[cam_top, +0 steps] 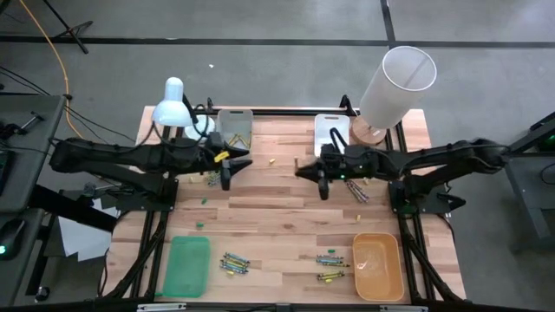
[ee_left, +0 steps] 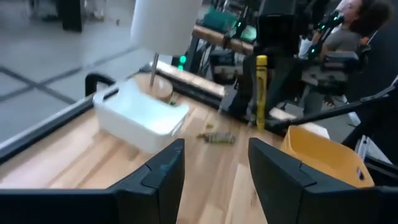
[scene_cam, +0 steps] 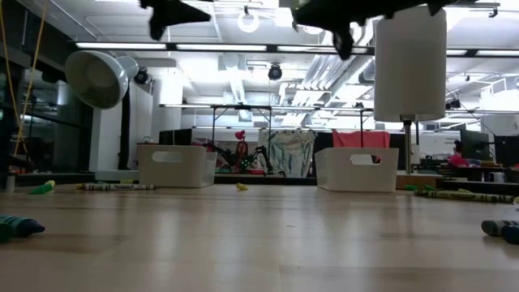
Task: Sort crayons
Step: Put the yellow crayon into the gray bin
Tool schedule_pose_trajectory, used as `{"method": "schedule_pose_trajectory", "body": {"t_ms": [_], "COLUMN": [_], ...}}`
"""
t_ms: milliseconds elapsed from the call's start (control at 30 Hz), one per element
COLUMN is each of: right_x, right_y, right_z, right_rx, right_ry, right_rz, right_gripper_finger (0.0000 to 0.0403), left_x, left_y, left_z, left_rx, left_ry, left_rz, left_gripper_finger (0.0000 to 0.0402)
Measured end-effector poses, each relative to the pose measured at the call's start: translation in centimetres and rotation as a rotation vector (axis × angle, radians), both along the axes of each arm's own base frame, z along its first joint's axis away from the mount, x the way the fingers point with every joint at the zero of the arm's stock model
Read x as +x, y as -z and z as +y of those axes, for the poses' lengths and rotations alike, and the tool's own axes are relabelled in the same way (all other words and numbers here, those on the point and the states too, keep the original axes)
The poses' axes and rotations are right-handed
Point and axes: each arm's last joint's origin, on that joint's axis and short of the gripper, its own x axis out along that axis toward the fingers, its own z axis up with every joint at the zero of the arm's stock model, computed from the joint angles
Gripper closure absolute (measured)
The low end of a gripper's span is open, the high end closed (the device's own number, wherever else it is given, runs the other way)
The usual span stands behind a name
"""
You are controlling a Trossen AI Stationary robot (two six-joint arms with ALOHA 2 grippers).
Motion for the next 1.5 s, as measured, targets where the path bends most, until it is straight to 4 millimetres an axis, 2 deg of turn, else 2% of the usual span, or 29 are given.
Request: {"method": "schedule_pose_trajectory", "body": {"t_ms": [167,333,567,900,1033,1333,1500], "right_x": [1.9,3.1,4.4,5.0,5.0,5.0,5.1], "right_y": [0.3,-1.6,-2.4,-2.3,-2.5,-2.6,-2.6], "right_z": [0.6,1.3,1.4,1.5,1.4,1.4,1.4], "right_rx": [-0.046,-0.151,-0.239,-0.238,-0.238,-0.236,-0.235], "right_ry": [-0.026,-0.066,-0.084,-0.087,-0.083,-0.079,-0.079], "right_rz": [-0.055,-0.063,0.063,0.071,0.054,0.042,0.038], "right_gripper_finger": [0.0403,0.0403,0.0403,0.0403,0.0403,0.0403,0.0402], "left_x": [3.2,5.0,6.2,6.2,6.3,6.3,6.3], "left_y": [0.3,1.1,1.8,1.3,1.4,1.4,1.4], "left_z": [-0.3,-0.6,-1.0,-1.0,-0.8,-0.3,-0.3], "left_rx": [0.090,0.104,0.071,0.121,0.140,0.153,0.153], "left_ry": [0.070,0.142,0.255,0.269,0.264,0.249,0.250], "left_rz": [-0.122,-0.164,-0.201,-0.242,-0.230,-0.230,-0.231], "left_gripper_finger": [0.0236,0.0236,0.0236,0.0242,0.0274,0.0379,0.0397]}}
